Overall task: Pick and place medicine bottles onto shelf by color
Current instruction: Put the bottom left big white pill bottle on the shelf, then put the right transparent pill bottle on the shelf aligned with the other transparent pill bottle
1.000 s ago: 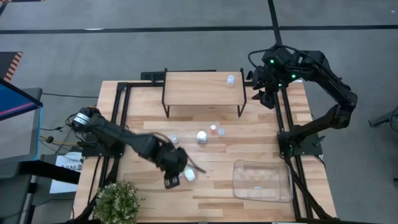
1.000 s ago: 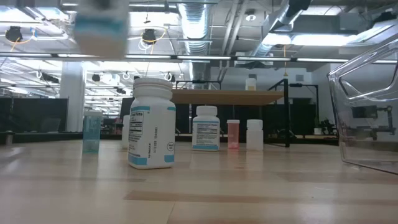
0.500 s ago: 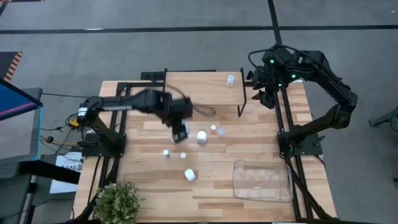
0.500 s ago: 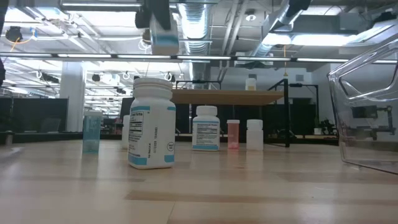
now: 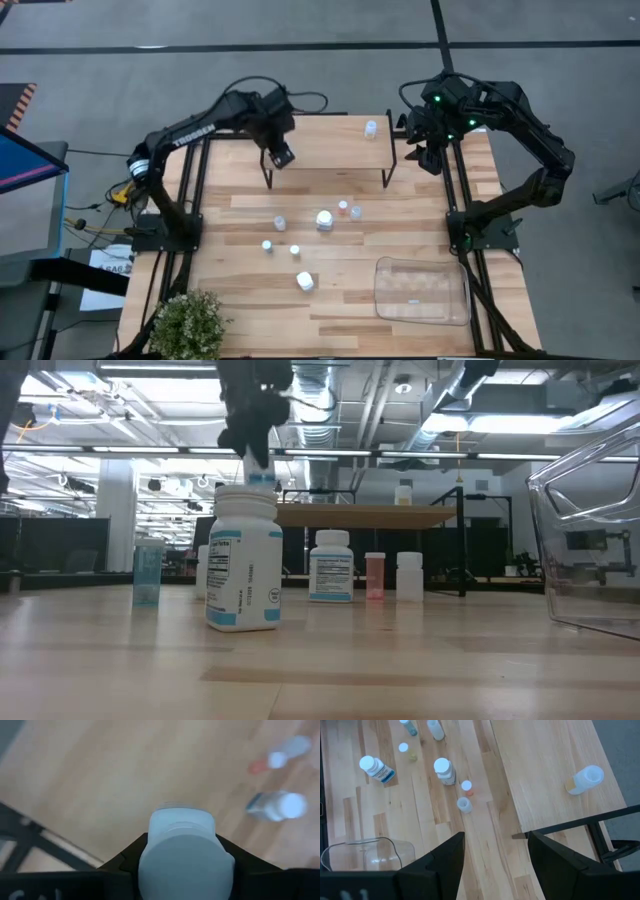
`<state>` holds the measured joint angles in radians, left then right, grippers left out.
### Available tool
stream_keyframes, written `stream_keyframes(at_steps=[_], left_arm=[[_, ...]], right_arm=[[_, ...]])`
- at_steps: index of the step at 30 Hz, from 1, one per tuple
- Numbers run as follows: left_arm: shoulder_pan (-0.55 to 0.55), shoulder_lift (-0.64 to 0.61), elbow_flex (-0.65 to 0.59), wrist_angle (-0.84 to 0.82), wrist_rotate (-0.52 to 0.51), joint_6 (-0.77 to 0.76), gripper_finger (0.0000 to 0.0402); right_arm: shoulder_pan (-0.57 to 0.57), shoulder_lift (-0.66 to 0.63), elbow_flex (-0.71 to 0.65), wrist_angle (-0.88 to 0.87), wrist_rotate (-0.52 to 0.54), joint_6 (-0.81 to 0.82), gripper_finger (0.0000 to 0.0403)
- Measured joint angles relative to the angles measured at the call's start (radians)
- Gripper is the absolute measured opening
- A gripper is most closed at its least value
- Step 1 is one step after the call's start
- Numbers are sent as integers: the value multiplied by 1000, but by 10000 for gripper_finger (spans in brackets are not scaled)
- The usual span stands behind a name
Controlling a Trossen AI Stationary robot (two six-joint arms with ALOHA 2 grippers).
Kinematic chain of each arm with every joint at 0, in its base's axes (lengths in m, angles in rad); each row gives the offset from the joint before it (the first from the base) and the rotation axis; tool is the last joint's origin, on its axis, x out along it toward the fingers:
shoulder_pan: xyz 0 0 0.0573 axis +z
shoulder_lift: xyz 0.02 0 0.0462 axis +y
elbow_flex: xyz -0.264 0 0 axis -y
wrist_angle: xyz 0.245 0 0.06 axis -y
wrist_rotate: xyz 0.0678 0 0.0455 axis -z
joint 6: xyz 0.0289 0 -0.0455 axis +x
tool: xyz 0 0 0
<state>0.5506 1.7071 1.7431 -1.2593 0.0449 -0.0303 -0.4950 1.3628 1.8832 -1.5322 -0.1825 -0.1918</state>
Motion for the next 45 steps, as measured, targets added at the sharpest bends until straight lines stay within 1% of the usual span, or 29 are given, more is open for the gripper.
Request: stream_keyframes(at_steps=[3, 7, 9, 13, 15, 18, 23, 27, 31, 38, 42, 45], left_arm=[[59, 38, 29, -9, -8, 52, 148], [100, 77, 97, -11, -33, 111, 157], [107, 97, 128, -9, -57, 147, 153], [111, 150, 180, -10, -68, 262, 141], [111, 182, 197, -12, -69, 312, 142], [111, 228, 222, -26, -68, 362, 154], [111, 260, 271, -64, -56, 393, 164], [111, 260, 272, -76, -83, 408, 168], [116, 259, 272, -87, -86, 410, 188], [116, 258, 275, -77, -103, 416, 243], [112, 258, 327, -73, -105, 417, 269], [106, 258, 405, -69, -109, 416, 280]], right_arm=[[0, 0, 0, 0, 0, 0, 238], [0, 0, 0, 1, 0, 1, 238], [0, 0, 0, 1, 0, 15, 238], [0, 0, 0, 1, 0, 42, 238], [0, 0, 0, 1, 0, 43, 238], [0, 0, 0, 1, 0, 45, 238], [0, 0, 0, 0, 0, 61, 238], [0, 0, 0, 0, 0, 72, 238], [0, 0, 0, 0, 0, 72, 238], [0, 0, 0, 0, 0, 71, 238], [0, 0, 0, 0, 0, 71, 238], [0, 0, 0, 0, 0, 71, 238]])
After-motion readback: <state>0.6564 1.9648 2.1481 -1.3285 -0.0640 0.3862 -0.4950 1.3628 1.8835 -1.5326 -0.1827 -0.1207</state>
